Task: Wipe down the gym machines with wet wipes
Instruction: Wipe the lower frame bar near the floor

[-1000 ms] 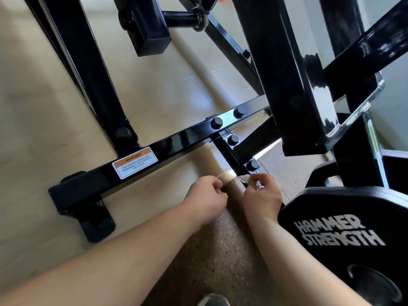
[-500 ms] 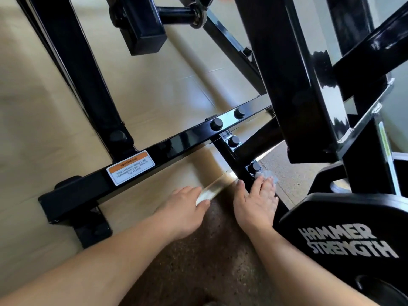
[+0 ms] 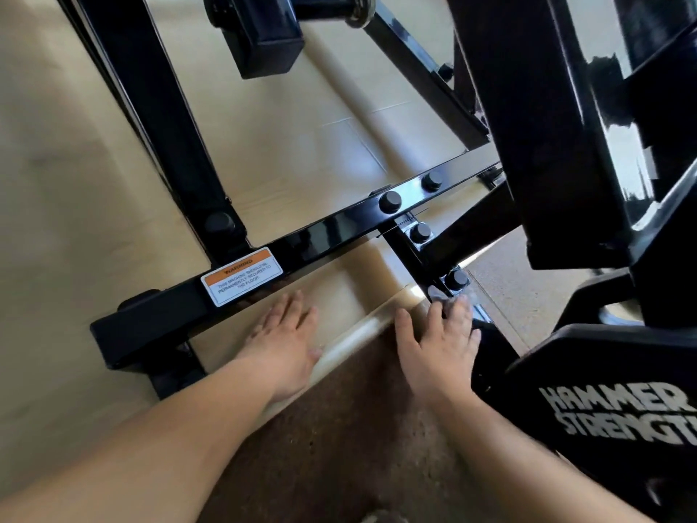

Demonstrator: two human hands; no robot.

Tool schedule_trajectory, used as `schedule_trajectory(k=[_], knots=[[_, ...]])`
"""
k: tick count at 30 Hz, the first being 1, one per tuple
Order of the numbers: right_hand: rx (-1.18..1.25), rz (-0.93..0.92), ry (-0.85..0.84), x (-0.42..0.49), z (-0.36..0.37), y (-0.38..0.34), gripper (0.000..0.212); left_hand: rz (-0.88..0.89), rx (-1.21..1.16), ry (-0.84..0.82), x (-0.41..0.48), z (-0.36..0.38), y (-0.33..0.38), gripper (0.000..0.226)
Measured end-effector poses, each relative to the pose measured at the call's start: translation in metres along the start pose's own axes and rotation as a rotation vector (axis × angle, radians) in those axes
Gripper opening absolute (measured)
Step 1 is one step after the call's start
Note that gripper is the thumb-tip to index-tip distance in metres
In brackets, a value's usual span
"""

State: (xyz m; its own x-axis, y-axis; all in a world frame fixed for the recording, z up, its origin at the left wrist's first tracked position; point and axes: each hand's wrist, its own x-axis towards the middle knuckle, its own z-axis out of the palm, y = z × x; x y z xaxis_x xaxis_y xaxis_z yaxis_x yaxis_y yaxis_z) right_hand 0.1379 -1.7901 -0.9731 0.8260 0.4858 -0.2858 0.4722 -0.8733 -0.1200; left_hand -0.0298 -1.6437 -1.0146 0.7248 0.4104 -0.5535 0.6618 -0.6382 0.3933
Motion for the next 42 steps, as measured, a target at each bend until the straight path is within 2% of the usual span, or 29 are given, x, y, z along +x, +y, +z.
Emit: schedule_trajectory(k=[3, 8, 12, 16, 18, 20, 24, 27, 29, 31, 34, 37, 42], knots=[[-0.148, -0.05, -0.002, 0.0, -0.004, 0.015, 0.071, 0.029, -0.003, 0.012, 0.003, 0.002, 0.007, 0.073], [-0.203, -0.067, 0.046, -0.014, -0.005, 0.005, 0.072, 0.068, -0.024, 0.02, 0.006, 0.0, 0.018, 0.072], [-0.308, -0.389, 0.01, -0.02, 0.0, -0.028, 0.076, 0.079, -0.061, 0.062, 0.007, -0.008, 0.02, 0.072], [-0.435, -0.478, 0.051, 0.043, -0.021, -0.037, 0.082, 0.07, -0.082, 0.051, 0.003, -0.017, 0.012, 0.077], [-0.282, -0.59, 0.045, 0.048, -0.031, -0.038, 0.078, 0.079, -0.115, 0.076, -0.001, -0.023, 0.006, 0.075], [0.041, -0.612, -0.069, 0.024, -0.028, -0.044, 0.071, 0.094, -0.234, 0.157, -0.004, -0.034, 0.007, 0.066], [0.64, -0.419, -0.304, -0.022, -0.008, -0.061, 0.067, 0.094, -0.574, 0.324, 0.0, -0.048, 0.016, 0.055], [0.956, -0.319, -0.356, -0.026, -0.016, -0.07, 0.053, 0.135, -0.579, 0.419, -0.007, -0.048, 0.025, 0.03], [1.026, -0.29, -0.247, -0.021, -0.029, -0.074, 0.038, 0.176, -0.543, 0.462, -0.016, -0.06, 0.031, 0.023], [1.034, -0.205, -0.103, -0.015, -0.034, -0.078, 0.021, 0.252, -0.445, 0.591, -0.022, -0.082, 0.029, 0.02], [0.952, -0.118, -0.06, -0.017, -0.03, -0.096, 0.019, 0.327, -0.188, 0.81, -0.019, -0.109, 0.005, 0.01], [0.874, -0.132, -0.135, -0.024, -0.025, -0.112, 0.022, 0.262, 0.015, 0.776, -0.017, -0.107, -0.014, 0.015], [0.859, -0.151, -0.077, -0.028, -0.03, -0.119, 0.026, 0.252, 0.172, 0.702, -0.038, -0.096, -0.014, 0.041]])
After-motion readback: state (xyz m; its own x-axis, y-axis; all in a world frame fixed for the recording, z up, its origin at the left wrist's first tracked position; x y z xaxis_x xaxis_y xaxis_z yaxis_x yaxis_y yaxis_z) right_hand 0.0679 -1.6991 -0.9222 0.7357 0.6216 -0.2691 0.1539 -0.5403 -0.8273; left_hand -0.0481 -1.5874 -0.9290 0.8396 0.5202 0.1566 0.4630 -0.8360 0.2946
